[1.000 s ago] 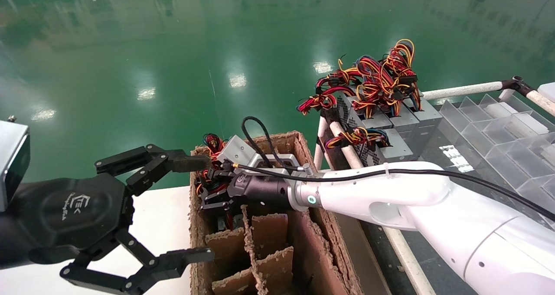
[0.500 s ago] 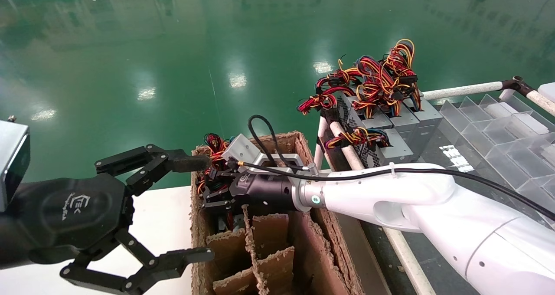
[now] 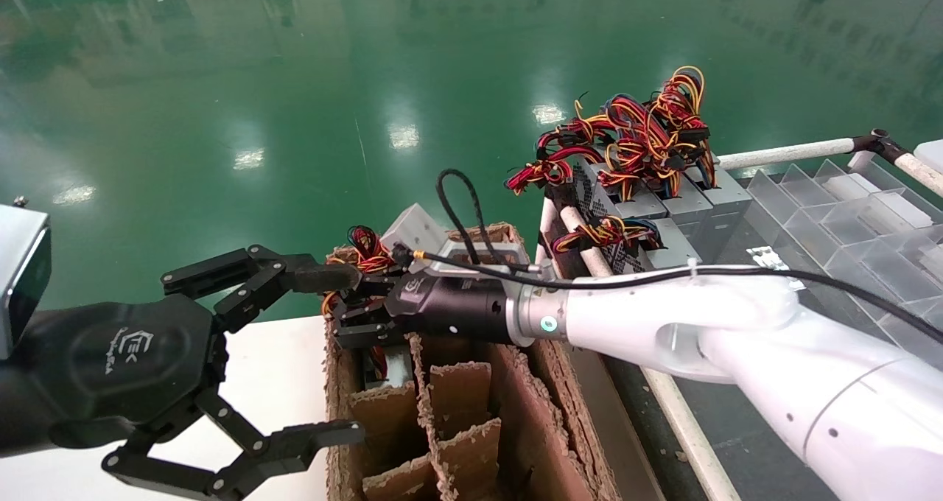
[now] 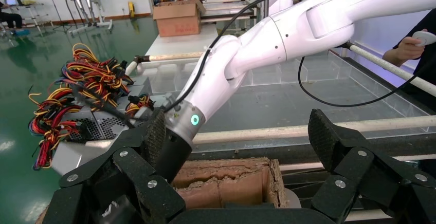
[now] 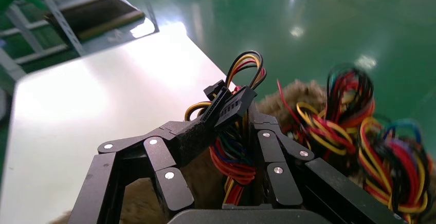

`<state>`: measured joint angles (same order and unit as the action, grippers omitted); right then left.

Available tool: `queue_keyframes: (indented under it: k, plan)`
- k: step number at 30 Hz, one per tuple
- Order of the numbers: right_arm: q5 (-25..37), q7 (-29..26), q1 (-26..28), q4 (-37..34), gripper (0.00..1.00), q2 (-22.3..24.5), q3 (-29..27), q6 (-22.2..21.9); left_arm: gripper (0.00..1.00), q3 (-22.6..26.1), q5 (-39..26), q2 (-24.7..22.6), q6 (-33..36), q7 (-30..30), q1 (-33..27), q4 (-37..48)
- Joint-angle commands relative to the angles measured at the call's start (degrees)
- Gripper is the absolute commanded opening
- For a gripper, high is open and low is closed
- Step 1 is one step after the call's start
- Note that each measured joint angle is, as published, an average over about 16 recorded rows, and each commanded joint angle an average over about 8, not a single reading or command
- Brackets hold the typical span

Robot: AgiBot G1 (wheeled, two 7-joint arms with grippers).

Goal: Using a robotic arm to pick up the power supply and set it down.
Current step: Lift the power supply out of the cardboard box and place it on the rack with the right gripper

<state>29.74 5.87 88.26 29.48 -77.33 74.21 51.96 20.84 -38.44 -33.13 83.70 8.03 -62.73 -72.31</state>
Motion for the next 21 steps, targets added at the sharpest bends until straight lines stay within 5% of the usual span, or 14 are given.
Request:
queue_keyframes:
  k: [1, 8, 21]
  plan:
    - [-1.0, 0.6, 0.2, -0.6, 0.00, 0.2, -0.5, 2.0, 1.00, 0.0, 0.0, 0.0, 0.0, 0.0, 0.0, 0.0]
    - [-4.5, 4.1, 1.1, -5.4, 0.00, 0.4, -2.6, 10.2, 1.00, 0.0, 0.0, 0.0, 0.0, 0.0, 0.0, 0.0]
    - [-8.5, 4.9, 5.3, -11.1, 0.00, 1.9, -5.3, 18.8, 1.00, 0.0, 0.0, 0.0, 0.0, 0.0, 0.0, 0.0]
